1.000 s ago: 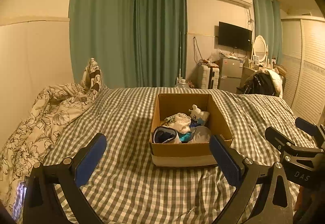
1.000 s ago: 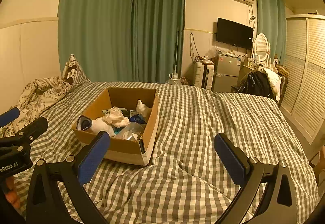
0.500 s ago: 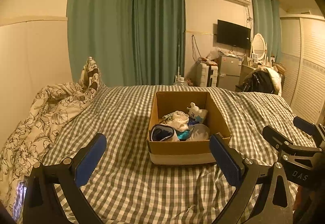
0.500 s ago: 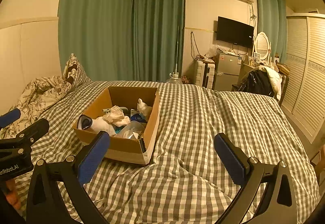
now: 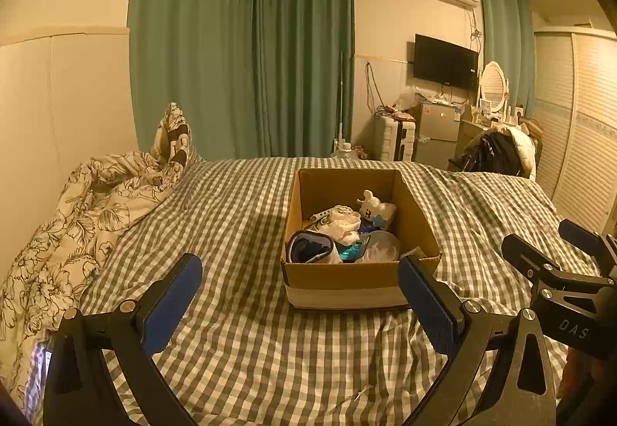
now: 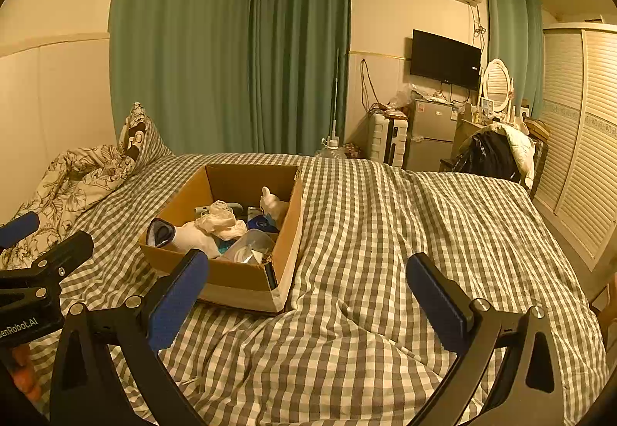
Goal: Organize objects
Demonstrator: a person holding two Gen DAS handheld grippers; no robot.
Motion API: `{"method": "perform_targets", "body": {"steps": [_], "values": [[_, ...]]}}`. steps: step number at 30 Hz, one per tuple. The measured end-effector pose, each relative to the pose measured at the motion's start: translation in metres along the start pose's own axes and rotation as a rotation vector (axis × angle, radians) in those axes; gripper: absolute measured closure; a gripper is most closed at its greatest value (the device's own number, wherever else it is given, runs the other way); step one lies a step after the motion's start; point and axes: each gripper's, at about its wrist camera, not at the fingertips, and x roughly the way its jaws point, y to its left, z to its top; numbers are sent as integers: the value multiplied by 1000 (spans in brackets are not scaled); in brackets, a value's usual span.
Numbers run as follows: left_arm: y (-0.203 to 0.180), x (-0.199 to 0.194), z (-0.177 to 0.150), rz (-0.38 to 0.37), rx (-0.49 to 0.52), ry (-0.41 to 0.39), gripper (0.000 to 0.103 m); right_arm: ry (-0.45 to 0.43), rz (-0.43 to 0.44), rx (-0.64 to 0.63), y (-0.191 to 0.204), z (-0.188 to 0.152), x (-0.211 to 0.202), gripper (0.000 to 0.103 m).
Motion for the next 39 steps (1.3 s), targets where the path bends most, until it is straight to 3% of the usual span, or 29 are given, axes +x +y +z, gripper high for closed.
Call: {"method": "perform_targets", "body": {"steps": [39], "values": [[-1, -1, -2, -13, 20, -4, 0, 0, -6, 3, 2, 0, 0, 0]]}}
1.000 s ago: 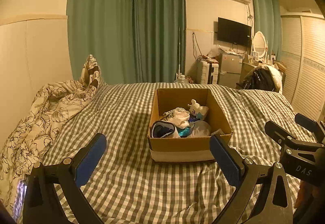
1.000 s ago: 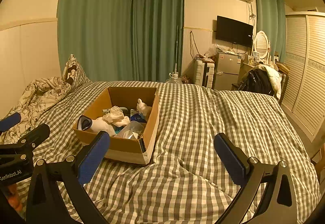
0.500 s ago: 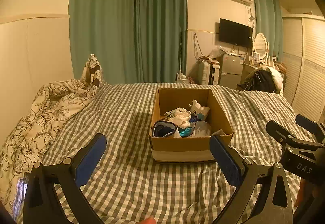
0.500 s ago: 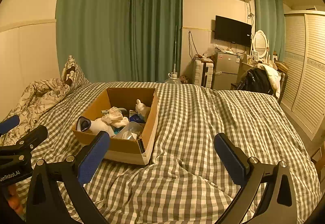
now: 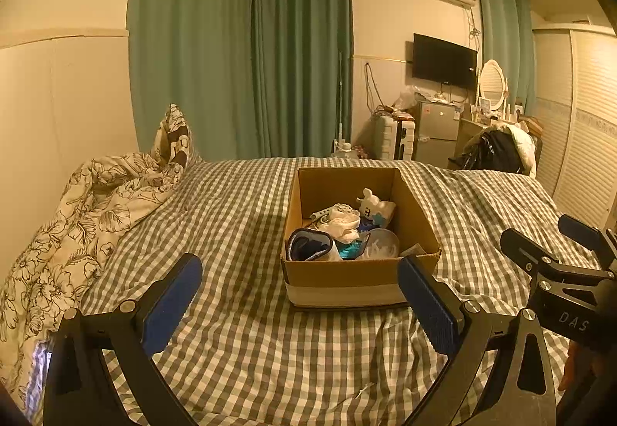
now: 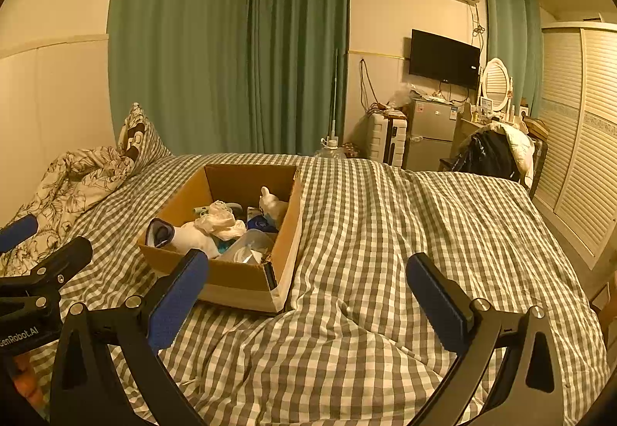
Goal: Organize objects
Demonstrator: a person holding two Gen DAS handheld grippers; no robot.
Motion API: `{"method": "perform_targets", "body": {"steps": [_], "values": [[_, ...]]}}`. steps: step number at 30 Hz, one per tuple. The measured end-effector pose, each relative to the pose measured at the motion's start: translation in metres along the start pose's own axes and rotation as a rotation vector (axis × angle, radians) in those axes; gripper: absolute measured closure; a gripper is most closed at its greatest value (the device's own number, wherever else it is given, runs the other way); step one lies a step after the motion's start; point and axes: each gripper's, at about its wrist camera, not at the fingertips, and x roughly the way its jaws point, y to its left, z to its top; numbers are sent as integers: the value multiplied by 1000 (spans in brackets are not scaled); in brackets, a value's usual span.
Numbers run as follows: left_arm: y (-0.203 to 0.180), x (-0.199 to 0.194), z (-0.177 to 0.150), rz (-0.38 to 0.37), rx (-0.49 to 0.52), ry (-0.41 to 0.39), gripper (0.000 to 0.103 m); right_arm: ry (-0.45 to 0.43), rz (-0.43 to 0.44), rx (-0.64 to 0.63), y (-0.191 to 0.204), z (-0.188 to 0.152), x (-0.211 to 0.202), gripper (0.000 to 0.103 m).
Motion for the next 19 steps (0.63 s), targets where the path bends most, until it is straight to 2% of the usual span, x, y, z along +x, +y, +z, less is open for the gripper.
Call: {"method": "perform_targets", "body": {"steps": [19], "values": [[0, 1, -2, -4, 15, -1, 0, 6, 6, -7, 2, -3, 1, 0]]}}
